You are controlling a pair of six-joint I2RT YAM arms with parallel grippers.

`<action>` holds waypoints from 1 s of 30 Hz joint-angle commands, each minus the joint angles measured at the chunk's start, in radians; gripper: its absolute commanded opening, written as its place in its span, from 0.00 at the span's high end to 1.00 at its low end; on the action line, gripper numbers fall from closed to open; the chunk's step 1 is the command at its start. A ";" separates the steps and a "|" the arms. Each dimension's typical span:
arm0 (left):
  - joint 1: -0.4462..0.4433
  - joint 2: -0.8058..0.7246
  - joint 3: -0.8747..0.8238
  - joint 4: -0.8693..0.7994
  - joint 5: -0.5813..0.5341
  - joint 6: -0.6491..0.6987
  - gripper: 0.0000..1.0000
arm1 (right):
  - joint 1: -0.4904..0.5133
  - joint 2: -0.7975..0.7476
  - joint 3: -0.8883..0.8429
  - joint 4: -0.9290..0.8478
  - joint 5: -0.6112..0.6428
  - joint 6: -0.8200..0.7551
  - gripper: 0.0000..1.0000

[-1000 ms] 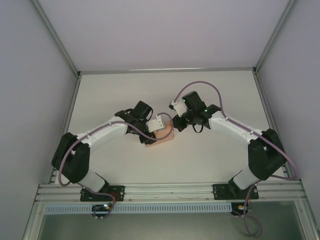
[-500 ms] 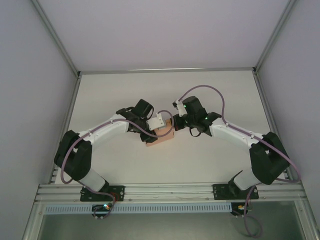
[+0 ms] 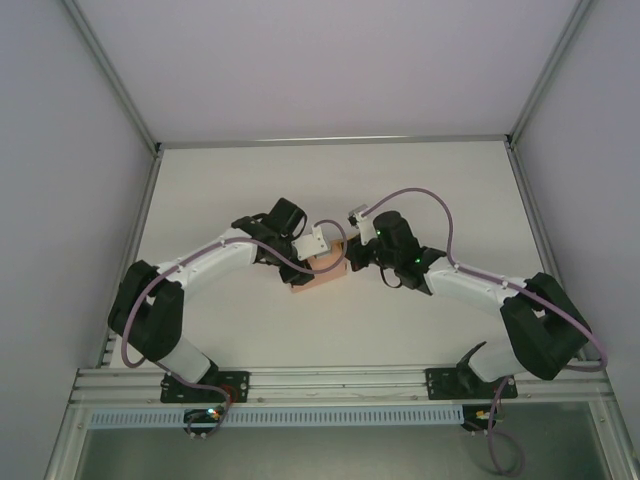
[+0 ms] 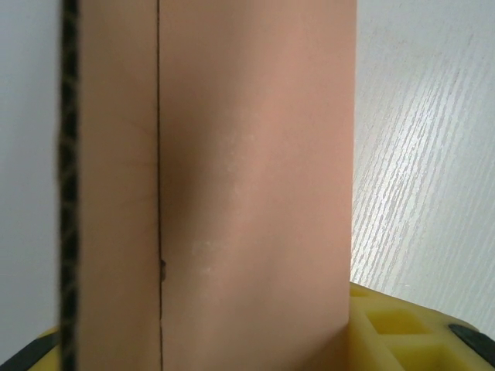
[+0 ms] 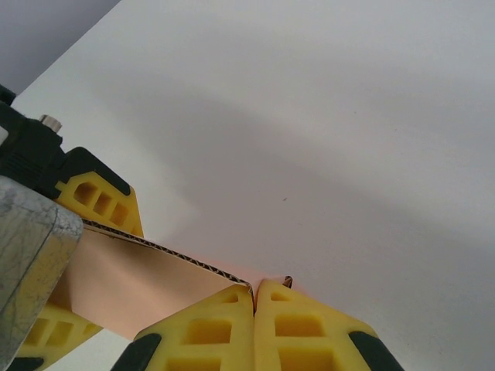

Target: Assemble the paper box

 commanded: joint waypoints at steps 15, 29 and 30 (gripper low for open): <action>-0.007 0.059 0.033 0.048 0.010 -0.015 0.54 | 0.088 0.058 -0.007 -0.261 -0.093 0.183 1.00; -0.007 0.048 0.035 0.045 0.006 -0.018 0.52 | 0.189 -0.016 -0.224 -0.157 0.188 -0.029 1.00; -0.008 0.048 0.035 0.048 0.008 -0.019 0.51 | 0.190 -0.003 -0.218 -0.161 0.191 -0.020 1.00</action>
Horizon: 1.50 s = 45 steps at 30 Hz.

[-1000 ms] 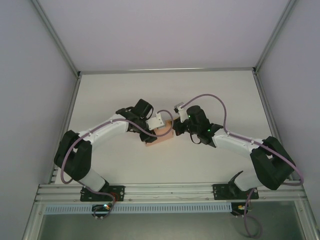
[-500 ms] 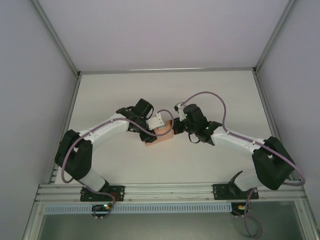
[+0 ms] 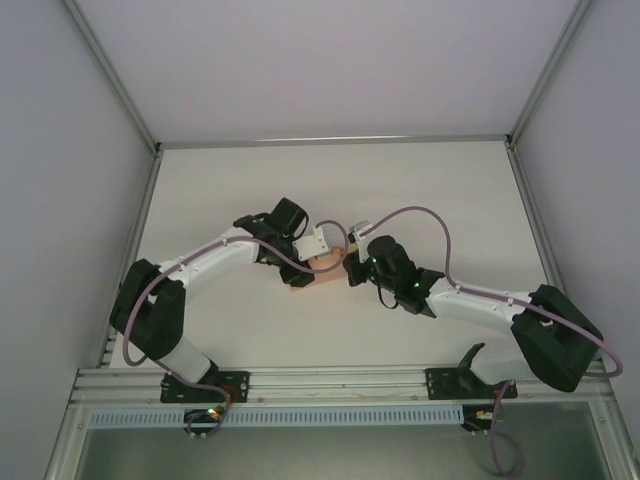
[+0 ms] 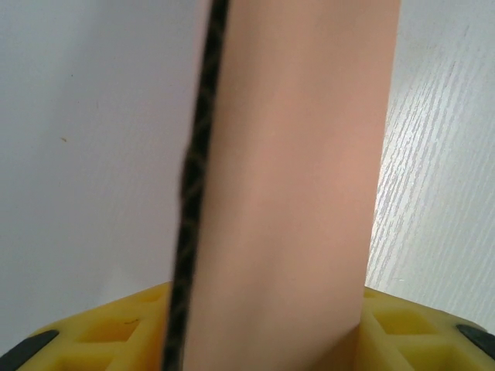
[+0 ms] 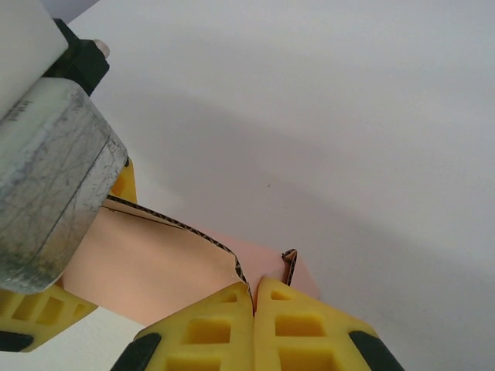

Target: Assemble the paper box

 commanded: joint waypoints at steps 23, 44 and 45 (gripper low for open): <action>0.000 -0.175 -0.013 0.098 -0.047 -0.164 0.05 | 0.059 0.127 0.099 -0.411 0.075 0.041 1.00; 0.043 -0.295 -0.080 -0.069 -0.299 -0.520 0.47 | 0.070 0.158 0.181 -0.524 0.077 0.035 1.00; 0.045 -0.287 -0.076 -0.063 -0.281 -0.527 0.49 | 0.071 0.159 0.183 -0.523 0.077 0.033 1.00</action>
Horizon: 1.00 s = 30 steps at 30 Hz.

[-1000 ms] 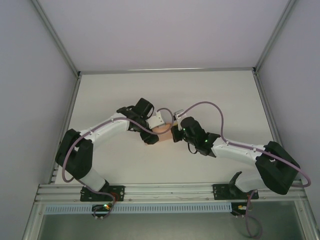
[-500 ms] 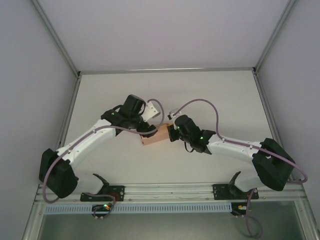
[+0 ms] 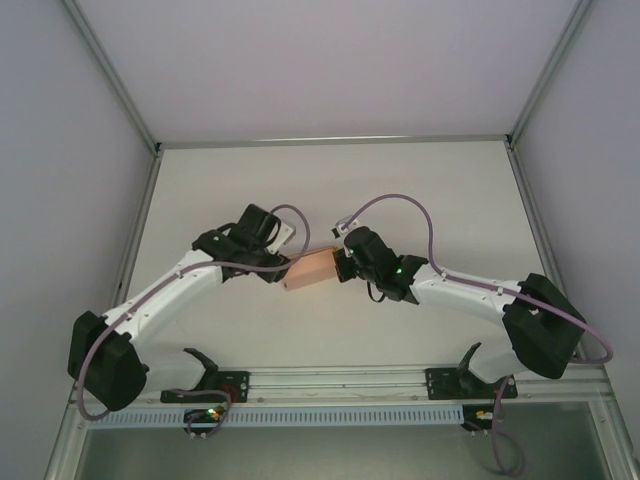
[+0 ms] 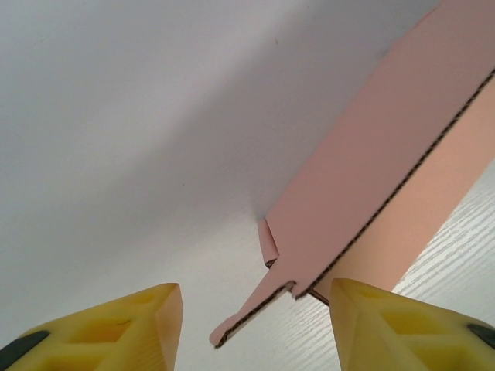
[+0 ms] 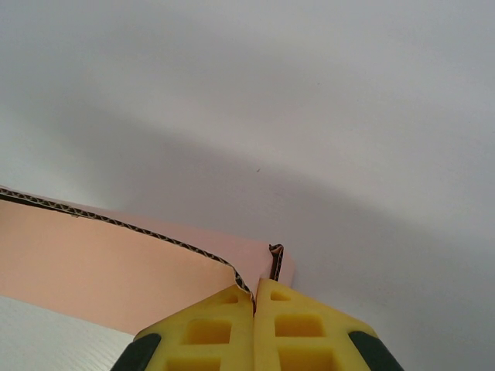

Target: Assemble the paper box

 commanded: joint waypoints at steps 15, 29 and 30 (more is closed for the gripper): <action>0.014 0.169 0.102 -0.089 -0.026 -0.178 0.72 | 0.019 0.089 -0.024 -0.250 -0.028 0.004 1.00; 0.012 0.140 0.171 -0.205 -0.075 -0.350 0.59 | 0.026 0.103 0.000 -0.296 -0.001 0.009 1.00; 0.014 0.130 0.169 -0.203 -0.067 -0.347 0.59 | 0.027 0.101 -0.001 -0.296 -0.001 0.007 1.00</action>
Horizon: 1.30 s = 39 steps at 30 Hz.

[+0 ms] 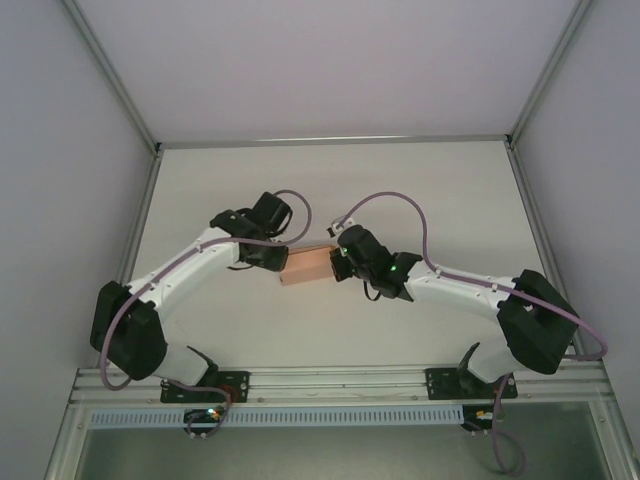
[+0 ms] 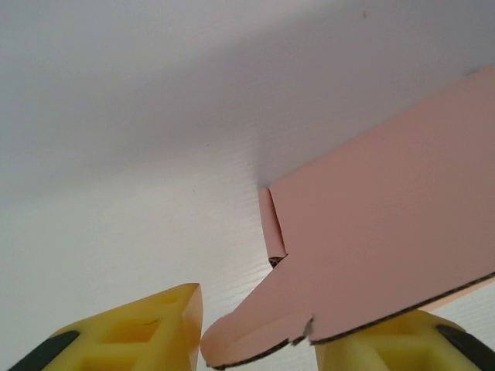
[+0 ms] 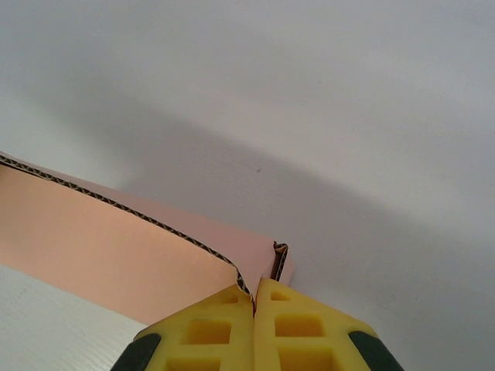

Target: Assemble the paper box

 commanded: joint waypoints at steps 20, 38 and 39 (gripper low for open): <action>0.002 0.014 0.043 0.014 0.075 -0.126 0.96 | 0.019 0.069 -0.045 -0.260 -0.032 0.011 1.00; 0.091 -0.070 -0.133 0.195 0.215 -0.386 1.00 | 0.028 0.072 -0.030 -0.280 -0.020 0.019 1.00; 0.077 -0.064 -0.125 0.170 0.176 -0.376 1.00 | 0.030 0.069 -0.034 -0.276 -0.018 0.019 1.00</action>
